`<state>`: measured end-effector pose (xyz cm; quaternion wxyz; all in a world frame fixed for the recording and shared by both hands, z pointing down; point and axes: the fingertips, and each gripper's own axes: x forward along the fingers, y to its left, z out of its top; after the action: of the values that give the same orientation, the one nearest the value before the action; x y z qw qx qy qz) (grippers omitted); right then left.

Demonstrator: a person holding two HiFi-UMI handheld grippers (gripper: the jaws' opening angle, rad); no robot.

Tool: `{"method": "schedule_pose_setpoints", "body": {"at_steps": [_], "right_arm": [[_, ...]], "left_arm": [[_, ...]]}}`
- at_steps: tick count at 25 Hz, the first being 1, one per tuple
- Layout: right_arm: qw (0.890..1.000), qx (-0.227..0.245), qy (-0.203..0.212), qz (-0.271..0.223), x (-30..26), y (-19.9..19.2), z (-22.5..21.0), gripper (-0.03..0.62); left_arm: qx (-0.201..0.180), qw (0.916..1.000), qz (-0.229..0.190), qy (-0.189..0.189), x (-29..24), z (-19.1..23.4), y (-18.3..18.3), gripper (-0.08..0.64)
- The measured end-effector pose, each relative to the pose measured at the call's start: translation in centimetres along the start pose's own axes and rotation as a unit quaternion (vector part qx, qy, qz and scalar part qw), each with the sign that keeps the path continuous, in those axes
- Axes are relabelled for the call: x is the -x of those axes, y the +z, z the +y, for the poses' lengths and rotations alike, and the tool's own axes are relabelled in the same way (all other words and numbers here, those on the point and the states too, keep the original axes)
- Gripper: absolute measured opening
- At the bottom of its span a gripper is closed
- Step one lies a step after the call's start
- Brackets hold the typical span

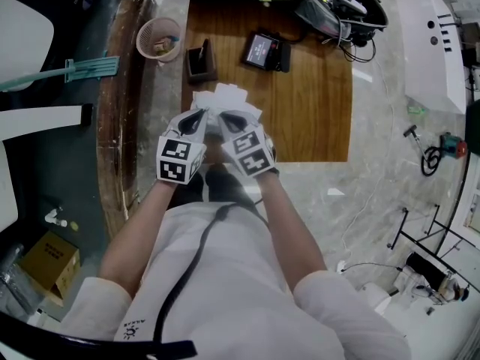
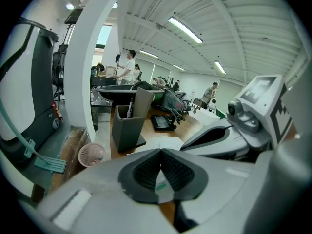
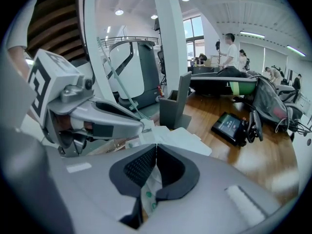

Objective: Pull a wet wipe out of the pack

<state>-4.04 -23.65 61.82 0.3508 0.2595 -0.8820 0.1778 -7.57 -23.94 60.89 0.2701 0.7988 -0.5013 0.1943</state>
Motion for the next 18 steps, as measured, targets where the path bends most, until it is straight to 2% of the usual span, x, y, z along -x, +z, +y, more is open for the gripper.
{"method": "schedule_pose_setpoints", "body": {"at_steps": [7, 13, 18], "right_arm": [[0.999, -0.012, -0.013, -0.028, 1.7, 0.9, -0.6, 0.012], [0.998, -0.021, -0.024, -0.056, 3.2, 1.9, -0.8, 0.012], [0.996, -0.027, -0.033, -0.083, 4.2, 3.1, -1.0, 0.012]], "left_arm": [[-0.01, 0.9999, -0.002, -0.006, 0.3, -0.5, 0.2, 0.006], [-0.016, 0.9997, 0.0, -0.018, 1.1, -0.8, 0.2, 0.065], [-0.021, 0.9995, -0.003, -0.021, 1.9, -0.9, 0.2, 0.067]]}}
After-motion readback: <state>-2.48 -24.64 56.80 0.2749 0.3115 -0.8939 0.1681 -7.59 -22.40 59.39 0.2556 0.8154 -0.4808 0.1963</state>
